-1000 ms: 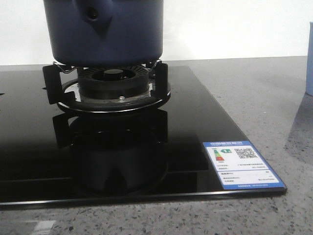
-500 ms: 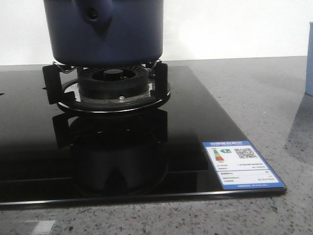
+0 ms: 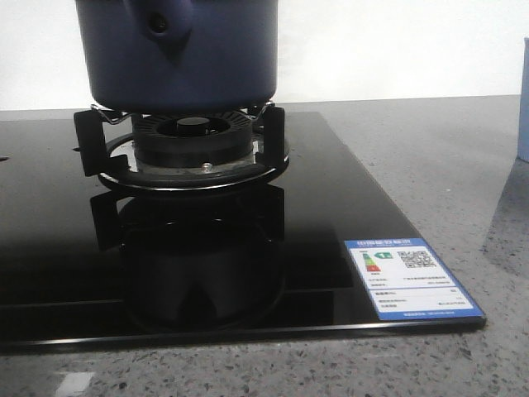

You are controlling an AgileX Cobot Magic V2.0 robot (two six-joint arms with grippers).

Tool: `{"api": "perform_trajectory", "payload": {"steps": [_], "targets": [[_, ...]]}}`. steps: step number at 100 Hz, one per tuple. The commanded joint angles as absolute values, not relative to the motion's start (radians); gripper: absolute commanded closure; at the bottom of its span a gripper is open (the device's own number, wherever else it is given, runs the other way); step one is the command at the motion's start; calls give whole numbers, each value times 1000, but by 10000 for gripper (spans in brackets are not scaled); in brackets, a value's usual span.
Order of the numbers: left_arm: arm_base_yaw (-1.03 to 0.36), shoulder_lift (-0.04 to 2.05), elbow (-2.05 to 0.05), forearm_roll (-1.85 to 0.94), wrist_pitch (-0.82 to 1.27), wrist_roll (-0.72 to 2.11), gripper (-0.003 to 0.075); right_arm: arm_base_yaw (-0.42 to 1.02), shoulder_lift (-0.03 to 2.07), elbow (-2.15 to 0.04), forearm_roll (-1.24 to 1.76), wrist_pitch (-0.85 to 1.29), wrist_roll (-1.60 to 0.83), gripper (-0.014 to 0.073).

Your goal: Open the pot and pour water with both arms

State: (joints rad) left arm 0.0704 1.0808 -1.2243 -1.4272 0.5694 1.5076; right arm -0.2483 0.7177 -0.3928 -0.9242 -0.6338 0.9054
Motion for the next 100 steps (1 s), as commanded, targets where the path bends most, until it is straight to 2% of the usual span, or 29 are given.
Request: {"api": "perform_trajectory", "payload": {"steps": [1,9,21,26,43,58,81,100], "targets": [[111,1026,-1256,-1478,515,1470,741,-246,713,-489,-902,-694,910,656],[113,1004,-1256,-1472,476,1451,741,-246,715,-564,-902,-552,964,636],[111,969,-1239,-1461,415,1442,741,-215,713,-689,-915,-209,1046,636],[111,944,-1216,-1447,372,1441,741,-187,707,-720,-968,-144,1046,636],[111,786,-1032,-1420,222,1441,741,-69,629,-718,-1062,-143,1067,636],[111,588,-752,-1422,137,1441,741,7,514,-618,-1072,-121,1083,636],[111,182,-350,-1533,112,1441,741,12,243,-337,-1117,-87,1083,636],[111,-38,-192,-1582,112,1441,741,12,120,-173,-1117,-65,1083,636]]}}
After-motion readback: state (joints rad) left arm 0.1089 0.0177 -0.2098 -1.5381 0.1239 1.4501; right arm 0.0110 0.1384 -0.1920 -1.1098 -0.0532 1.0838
